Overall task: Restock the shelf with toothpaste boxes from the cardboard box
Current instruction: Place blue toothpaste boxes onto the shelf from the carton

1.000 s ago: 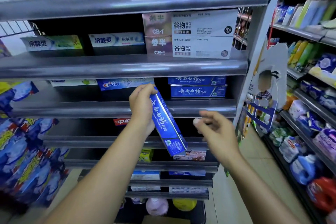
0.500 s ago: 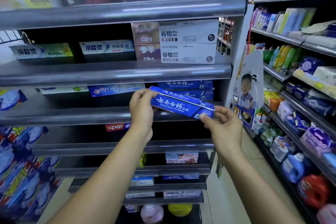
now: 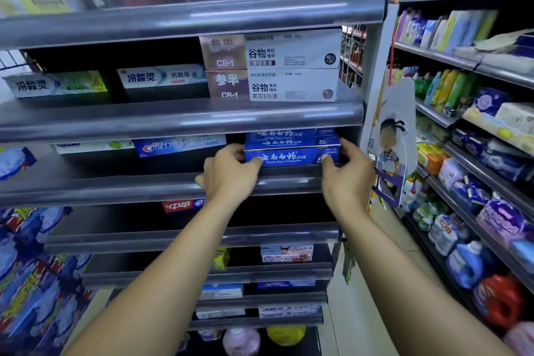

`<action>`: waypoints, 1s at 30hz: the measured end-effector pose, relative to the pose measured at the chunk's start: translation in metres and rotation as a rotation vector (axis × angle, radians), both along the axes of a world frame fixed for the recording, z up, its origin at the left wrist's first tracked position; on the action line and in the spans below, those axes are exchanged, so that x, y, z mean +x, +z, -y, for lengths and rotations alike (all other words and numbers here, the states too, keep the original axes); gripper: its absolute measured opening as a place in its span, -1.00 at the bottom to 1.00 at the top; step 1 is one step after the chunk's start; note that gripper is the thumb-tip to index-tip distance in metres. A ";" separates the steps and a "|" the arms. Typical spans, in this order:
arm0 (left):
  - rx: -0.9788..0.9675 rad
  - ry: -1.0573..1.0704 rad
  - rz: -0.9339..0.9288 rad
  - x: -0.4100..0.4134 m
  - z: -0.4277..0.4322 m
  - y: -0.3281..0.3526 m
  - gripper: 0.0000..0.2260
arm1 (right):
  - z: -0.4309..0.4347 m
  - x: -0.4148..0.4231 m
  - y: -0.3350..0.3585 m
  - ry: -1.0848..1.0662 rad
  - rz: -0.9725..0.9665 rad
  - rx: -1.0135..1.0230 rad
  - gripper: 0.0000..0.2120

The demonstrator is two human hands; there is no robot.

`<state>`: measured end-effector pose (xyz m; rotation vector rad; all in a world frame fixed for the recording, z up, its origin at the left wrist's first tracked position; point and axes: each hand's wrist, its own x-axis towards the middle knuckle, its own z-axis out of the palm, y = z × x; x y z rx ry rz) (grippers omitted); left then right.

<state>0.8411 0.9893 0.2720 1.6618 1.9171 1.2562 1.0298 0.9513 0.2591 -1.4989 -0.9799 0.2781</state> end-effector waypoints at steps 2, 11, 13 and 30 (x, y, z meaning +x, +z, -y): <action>-0.056 0.004 -0.054 0.002 -0.004 -0.003 -0.84 | -0.004 0.002 -0.003 0.014 0.034 -0.085 -0.69; 0.350 -0.026 -0.084 -0.019 0.029 -0.040 -0.68 | 0.025 -0.011 -0.043 0.045 0.142 0.052 -0.53; 0.452 -0.098 -0.054 -0.035 0.050 -0.078 -0.76 | 0.043 -0.023 -0.077 0.096 0.168 0.119 -0.65; -1.087 0.058 0.194 -0.154 0.257 -0.598 -0.78 | 0.206 -0.119 -0.545 0.436 -0.325 -1.222 -0.81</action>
